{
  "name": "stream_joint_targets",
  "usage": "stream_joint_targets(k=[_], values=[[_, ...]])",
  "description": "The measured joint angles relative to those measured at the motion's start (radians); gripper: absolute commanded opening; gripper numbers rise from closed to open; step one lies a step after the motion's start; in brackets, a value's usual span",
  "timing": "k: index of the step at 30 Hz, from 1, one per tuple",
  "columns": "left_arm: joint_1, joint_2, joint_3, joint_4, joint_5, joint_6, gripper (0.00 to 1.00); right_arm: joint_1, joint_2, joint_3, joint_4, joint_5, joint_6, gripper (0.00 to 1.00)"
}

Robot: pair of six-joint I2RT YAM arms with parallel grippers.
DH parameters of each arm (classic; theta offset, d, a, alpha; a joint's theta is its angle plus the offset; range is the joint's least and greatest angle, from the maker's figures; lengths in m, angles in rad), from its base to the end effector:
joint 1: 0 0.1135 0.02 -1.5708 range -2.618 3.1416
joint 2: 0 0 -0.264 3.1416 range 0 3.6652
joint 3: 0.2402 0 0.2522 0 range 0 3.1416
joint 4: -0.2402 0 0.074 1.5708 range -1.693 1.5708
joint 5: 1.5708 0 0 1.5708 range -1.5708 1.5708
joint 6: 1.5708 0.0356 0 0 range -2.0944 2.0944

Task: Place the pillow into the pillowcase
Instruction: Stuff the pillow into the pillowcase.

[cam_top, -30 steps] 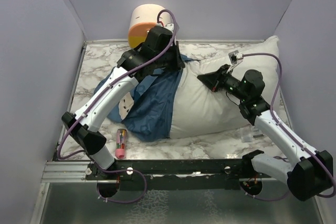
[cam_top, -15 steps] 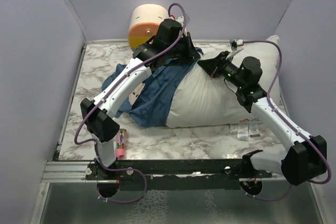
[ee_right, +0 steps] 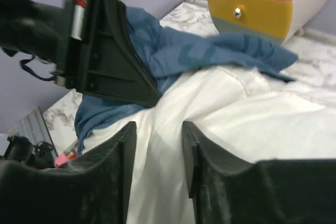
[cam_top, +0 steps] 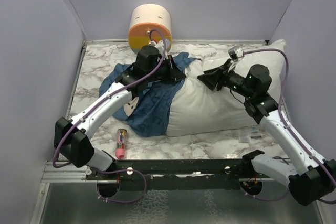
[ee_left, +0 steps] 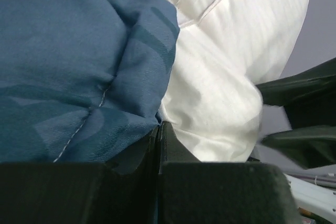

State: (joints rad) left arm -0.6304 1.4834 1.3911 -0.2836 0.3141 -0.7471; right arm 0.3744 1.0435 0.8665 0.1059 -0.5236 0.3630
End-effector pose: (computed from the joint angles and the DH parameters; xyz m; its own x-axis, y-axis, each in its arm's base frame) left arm 0.2736 -0.2133 0.3741 -0.7563 -0.2482 -0.6054 0.3801 0.5864 -0.7153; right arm 0.2200 0.1056 0.3501 -0.3391 0.1972 -0.9199 -0.7065 0.5922 0.3874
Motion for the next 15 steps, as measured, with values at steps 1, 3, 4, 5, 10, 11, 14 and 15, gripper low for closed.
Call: stream_joint_targets(k=[1,3,4,5,10,11,14,15], values=[[0.0,-0.021,-0.042,0.023,0.008,-0.005,0.0,0.0,-0.023,0.026,-0.043,-0.013,-0.026,0.59],[-0.001,-0.064,-0.117,0.071,0.017,-0.013,0.0,0.004,-0.048,0.09,-0.112,-0.021,-0.074,0.74],[-0.002,-0.08,-0.143,0.091,0.018,-0.017,0.0,0.005,-0.054,0.134,-0.146,-0.021,-0.1,0.79],[-0.003,-0.099,-0.172,0.114,0.019,-0.022,0.0,0.005,-0.055,0.18,-0.176,-0.021,-0.123,0.82],[-0.013,-0.159,-0.243,0.165,0.019,-0.031,0.0,0.007,0.045,0.45,-0.362,0.01,-0.241,0.85],[-0.014,-0.165,-0.248,0.168,0.019,-0.032,0.0,0.008,0.074,0.491,-0.393,0.018,-0.256,0.85],[-0.014,-0.18,-0.257,0.171,0.019,-0.032,0.0,0.008,0.178,0.56,-0.503,0.048,-0.29,0.85],[-0.015,-0.183,-0.259,0.171,0.019,-0.032,0.0,0.009,0.216,0.563,-0.549,0.063,-0.296,0.85]])
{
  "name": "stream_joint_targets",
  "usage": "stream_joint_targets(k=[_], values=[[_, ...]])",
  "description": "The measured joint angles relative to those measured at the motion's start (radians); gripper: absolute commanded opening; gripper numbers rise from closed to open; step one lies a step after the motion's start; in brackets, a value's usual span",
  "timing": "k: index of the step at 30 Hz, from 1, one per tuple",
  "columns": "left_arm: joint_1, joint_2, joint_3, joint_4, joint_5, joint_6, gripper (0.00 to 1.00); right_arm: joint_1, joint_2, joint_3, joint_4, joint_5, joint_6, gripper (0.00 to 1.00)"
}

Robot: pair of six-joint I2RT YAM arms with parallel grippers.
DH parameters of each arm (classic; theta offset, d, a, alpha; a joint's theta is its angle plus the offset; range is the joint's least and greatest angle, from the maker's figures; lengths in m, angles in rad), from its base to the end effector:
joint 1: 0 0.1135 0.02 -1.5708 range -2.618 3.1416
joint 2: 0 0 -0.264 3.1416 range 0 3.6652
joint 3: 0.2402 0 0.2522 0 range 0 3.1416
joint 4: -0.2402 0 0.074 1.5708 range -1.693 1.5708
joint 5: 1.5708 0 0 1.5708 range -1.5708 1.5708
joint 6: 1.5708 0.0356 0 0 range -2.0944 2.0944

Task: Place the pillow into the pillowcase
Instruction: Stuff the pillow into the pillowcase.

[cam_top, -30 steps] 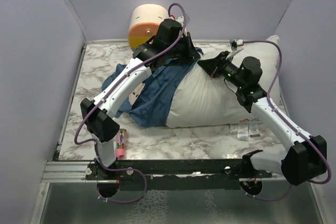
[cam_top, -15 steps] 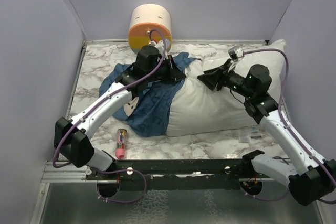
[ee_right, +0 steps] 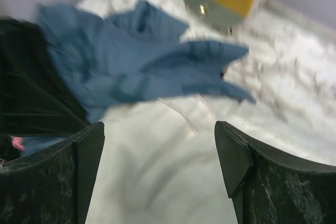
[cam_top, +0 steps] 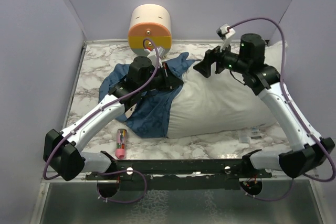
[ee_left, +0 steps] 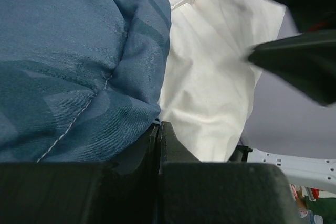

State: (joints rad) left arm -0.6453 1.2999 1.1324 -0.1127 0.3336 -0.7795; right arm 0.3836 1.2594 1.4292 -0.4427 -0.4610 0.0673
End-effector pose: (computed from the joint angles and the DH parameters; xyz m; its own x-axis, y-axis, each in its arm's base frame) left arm 0.2361 -0.1923 0.3564 -0.7333 -0.2793 -0.6199 0.4277 0.5192 -0.7399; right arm 0.2467 0.1166 0.4368 -0.2986 -0.0556 -0.9528 -0.7140 0.6755 0.1844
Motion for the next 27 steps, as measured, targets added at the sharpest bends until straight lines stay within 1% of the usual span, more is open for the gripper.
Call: stream_joint_targets(k=[3,4,5,6,7,8,9,10,11,12,15,18,24,27], values=[[0.0,-0.006,-0.002,-0.001,0.0,0.0,0.0,0.0,0.083,-0.01,-0.132,0.043,-0.016,0.84],[0.0,-0.008,-0.002,-0.001,0.0,0.0,0.0,0.0,0.099,-0.014,-0.165,0.054,-0.021,0.82],[0.0,-0.01,-0.002,-0.001,0.0,0.0,0.0,0.0,0.116,-0.019,-0.196,0.064,-0.03,0.77],[0.0,-0.011,-0.002,-0.001,0.0,0.001,0.0,0.0,0.123,-0.023,-0.209,0.071,-0.037,0.67],[0.0,-0.013,-0.002,-0.002,0.0,0.003,0.0,0.0,0.126,-0.028,-0.216,0.072,-0.044,0.54],[0.0,-0.014,-0.002,-0.004,0.0,0.005,0.0,0.0,0.126,-0.034,-0.216,0.072,-0.051,0.34],[0.0,-0.015,-0.001,-0.01,0.0,0.009,0.0,0.0,0.124,-0.043,-0.215,0.071,-0.063,0.2],[-0.001,-0.017,0.002,-0.01,0.0,0.01,0.0,0.0,0.124,-0.05,-0.215,0.066,-0.059,0.11],[-0.002,-0.018,0.011,-0.02,-0.001,0.014,0.0,-0.001,0.122,-0.059,-0.209,0.053,-0.06,0.05],[-0.003,-0.017,0.027,-0.032,-0.002,0.021,0.0,-0.002,0.119,-0.07,-0.198,0.038,-0.055,0.01],[-0.004,-0.008,0.108,-0.046,-0.015,0.039,0.0,-0.006,0.091,-0.109,-0.142,-0.001,-0.019,0.01],[-0.003,0.039,0.249,-0.058,-0.032,0.061,0.0,-0.013,0.064,-0.103,-0.086,-0.019,0.03,0.01],[0.005,0.219,0.526,-0.076,-0.031,0.075,0.0,-0.025,0.072,-0.012,0.033,0.028,0.093,0.01],[0.009,0.244,0.56,-0.045,-0.025,0.073,0.0,-0.025,0.057,-0.023,0.129,0.046,0.116,0.01]])
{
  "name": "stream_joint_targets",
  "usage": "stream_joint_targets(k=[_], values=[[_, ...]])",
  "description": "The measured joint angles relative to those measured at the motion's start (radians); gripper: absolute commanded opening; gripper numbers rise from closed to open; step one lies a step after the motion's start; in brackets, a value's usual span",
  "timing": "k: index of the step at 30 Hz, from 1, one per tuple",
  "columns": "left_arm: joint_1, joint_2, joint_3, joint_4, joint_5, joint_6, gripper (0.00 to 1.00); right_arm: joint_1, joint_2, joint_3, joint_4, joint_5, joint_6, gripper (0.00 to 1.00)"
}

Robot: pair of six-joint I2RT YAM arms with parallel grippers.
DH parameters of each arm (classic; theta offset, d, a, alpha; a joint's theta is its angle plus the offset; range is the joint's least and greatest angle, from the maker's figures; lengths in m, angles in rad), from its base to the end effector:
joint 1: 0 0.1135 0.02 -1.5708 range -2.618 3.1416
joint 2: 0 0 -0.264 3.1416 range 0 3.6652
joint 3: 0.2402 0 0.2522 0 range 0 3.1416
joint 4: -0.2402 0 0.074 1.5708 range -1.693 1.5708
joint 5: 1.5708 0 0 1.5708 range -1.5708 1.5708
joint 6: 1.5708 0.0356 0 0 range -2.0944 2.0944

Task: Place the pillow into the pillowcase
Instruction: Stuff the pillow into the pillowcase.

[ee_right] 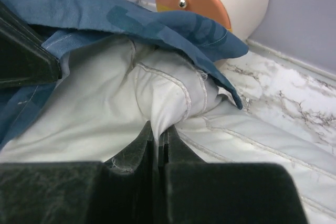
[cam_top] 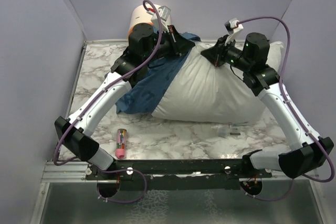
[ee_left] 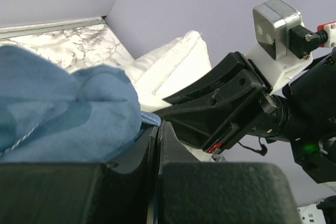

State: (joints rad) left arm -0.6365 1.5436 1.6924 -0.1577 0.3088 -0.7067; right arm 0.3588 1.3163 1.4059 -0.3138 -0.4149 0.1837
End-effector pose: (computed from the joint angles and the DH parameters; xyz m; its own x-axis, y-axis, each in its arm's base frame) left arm 0.2783 -0.2192 0.4721 -0.5318 -0.3762 -0.7587 0.6119 0.4487 -0.6514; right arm 0.2722 0.1174 0.4270 -0.3306 0.0546 -0.9422 -0.6397 0.7210 0.2662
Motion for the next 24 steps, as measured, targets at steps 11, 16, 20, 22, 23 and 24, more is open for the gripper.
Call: stream_joint_targets(k=[11,16,20,22,23,24], values=[[-0.007,-0.298,-0.623,0.096,-0.017,-0.112,0.05,0.034,-0.307,-0.563,0.306,-0.087,0.103,0.01],[-0.012,-0.36,-0.696,0.113,-0.031,-0.156,0.26,0.053,-0.332,-0.615,0.375,-0.119,0.113,0.01],[-0.014,-0.376,-0.631,0.013,-0.031,-0.123,0.52,0.059,-0.338,-0.631,0.396,-0.121,0.112,0.01],[-0.016,-0.38,-0.568,-0.066,-0.031,-0.081,0.63,0.059,-0.35,-0.642,0.399,-0.121,0.112,0.01],[-0.016,-0.383,-0.527,-0.114,-0.032,-0.058,0.68,0.059,-0.36,-0.649,0.401,-0.121,0.112,0.01],[-0.016,-0.391,-0.488,-0.155,-0.036,-0.035,0.7,0.06,-0.368,-0.656,0.403,-0.122,0.112,0.01]])
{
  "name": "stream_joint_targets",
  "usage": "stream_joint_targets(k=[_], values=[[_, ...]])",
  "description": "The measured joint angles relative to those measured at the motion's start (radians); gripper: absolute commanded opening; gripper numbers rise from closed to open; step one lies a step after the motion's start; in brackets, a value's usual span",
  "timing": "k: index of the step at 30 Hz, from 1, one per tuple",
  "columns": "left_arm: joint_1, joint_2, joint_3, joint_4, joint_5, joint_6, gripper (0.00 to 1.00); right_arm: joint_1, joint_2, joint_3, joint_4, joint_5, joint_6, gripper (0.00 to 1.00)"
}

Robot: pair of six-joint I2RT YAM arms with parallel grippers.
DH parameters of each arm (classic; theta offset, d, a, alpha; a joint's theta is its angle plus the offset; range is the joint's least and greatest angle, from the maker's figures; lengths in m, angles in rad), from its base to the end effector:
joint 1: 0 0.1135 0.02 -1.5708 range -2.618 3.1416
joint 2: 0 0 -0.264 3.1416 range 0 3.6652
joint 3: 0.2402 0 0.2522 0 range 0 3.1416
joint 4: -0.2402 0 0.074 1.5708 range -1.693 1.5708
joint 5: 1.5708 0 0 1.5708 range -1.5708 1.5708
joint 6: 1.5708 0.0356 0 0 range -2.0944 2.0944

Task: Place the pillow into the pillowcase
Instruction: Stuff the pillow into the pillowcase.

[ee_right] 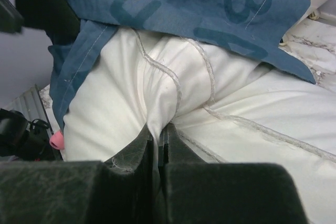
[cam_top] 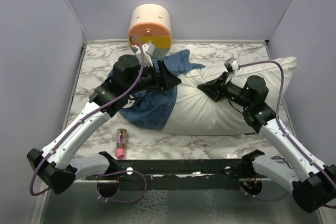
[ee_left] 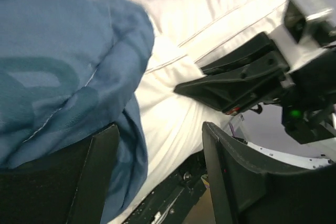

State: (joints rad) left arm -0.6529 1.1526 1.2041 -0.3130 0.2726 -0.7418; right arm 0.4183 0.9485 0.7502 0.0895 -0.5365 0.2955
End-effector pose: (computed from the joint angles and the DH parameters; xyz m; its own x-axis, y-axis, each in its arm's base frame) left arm 0.1999 -0.1649 0.3993 -0.6863 -0.2943 -0.6652 0.4449 0.5536 -0.7040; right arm 0.1955 0.1068 0.3272 -0.3318 0.1264 -0.9348 -0.7493 0.5668 0.3426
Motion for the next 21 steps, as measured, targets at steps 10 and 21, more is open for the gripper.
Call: stream_joint_targets(k=[10,21], values=[[-0.007,0.1,0.457,-0.236,-0.107,0.245,0.74,0.002,-0.026,-0.03,0.021,-0.005,0.008,0.01],[-0.138,0.399,0.566,-0.336,-0.246,0.72,0.78,0.002,-0.028,-0.031,0.022,-0.004,0.014,0.01]])
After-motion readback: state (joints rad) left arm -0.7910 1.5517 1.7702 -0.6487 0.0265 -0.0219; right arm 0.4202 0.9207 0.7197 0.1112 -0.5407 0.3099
